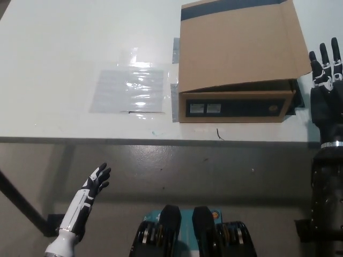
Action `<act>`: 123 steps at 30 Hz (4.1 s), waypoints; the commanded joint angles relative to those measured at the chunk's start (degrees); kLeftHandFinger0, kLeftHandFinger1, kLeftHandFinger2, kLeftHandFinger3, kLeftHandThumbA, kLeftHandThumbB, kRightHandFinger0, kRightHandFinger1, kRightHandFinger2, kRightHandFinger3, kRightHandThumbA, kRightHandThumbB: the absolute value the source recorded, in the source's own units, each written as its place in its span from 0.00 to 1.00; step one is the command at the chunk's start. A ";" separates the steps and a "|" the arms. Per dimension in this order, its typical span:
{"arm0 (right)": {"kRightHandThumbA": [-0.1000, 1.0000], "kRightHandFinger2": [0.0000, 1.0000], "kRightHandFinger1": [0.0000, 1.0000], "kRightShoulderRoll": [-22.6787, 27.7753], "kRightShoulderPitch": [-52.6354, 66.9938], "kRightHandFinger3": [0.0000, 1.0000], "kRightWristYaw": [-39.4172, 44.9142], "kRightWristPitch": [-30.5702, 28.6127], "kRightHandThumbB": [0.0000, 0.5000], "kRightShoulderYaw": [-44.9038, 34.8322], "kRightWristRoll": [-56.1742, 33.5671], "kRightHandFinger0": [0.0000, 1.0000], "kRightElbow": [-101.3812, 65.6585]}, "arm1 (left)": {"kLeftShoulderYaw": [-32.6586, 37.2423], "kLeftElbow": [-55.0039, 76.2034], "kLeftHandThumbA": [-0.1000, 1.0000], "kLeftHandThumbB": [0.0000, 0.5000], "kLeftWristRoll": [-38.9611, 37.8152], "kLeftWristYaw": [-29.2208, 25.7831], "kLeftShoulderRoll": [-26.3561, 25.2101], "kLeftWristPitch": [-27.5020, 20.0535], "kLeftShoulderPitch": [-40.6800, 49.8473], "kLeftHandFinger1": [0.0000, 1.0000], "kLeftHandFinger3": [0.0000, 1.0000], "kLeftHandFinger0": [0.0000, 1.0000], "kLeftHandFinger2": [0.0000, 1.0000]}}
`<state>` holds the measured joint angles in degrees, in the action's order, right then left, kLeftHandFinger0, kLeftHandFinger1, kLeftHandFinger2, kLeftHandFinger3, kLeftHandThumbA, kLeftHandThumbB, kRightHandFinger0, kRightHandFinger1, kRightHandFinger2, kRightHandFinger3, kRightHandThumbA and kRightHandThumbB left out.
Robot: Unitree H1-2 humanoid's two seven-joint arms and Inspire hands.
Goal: A small storage box is placed at the center of the table and the robot uses its right hand to slide under its lid and push it upwards to open it
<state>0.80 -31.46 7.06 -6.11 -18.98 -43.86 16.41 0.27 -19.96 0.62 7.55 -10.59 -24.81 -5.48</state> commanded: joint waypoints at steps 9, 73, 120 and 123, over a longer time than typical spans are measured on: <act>1.00 1.00 1.00 2.05 -2.83 1.00 -2.06 -4.80 0.61 -0.44 7.23 1.00 -4.12 | 0.23 1.28 1.00 1.00 -0.64 0.90 -0.77 -2.06 -0.53 1.00 1.00 1.00 1.00; 1.00 1.00 1.00 -3.30 -2.91 1.00 1.90 -0.93 0.57 1.76 4.82 1.00 -2.69 | -0.02 1.06 1.00 1.00 -0.42 1.21 -0.93 -1.90 -1.23 1.00 1.00 1.00 1.00; 1.00 1.00 1.00 -11.77 -8.98 1.00 -4.27 10.25 0.65 -5.54 -20.37 1.00 -0.11 | -0.18 0.82 1.00 1.00 -0.56 1.61 -0.96 -2.11 -2.04 1.00 1.00 1.00 1.00; 1.00 1.00 1.00 -12.16 -9.56 1.00 -4.06 10.39 0.64 -5.26 -20.84 1.00 -0.34 | -0.13 0.71 1.00 1.00 -0.17 1.43 -0.99 -2.11 -2.14 1.00 1.00 1.00 1.00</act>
<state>-9.68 -37.30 4.14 0.71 -25.10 -62.58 17.16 0.18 -19.95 0.69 8.79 -10.61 -24.82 -6.15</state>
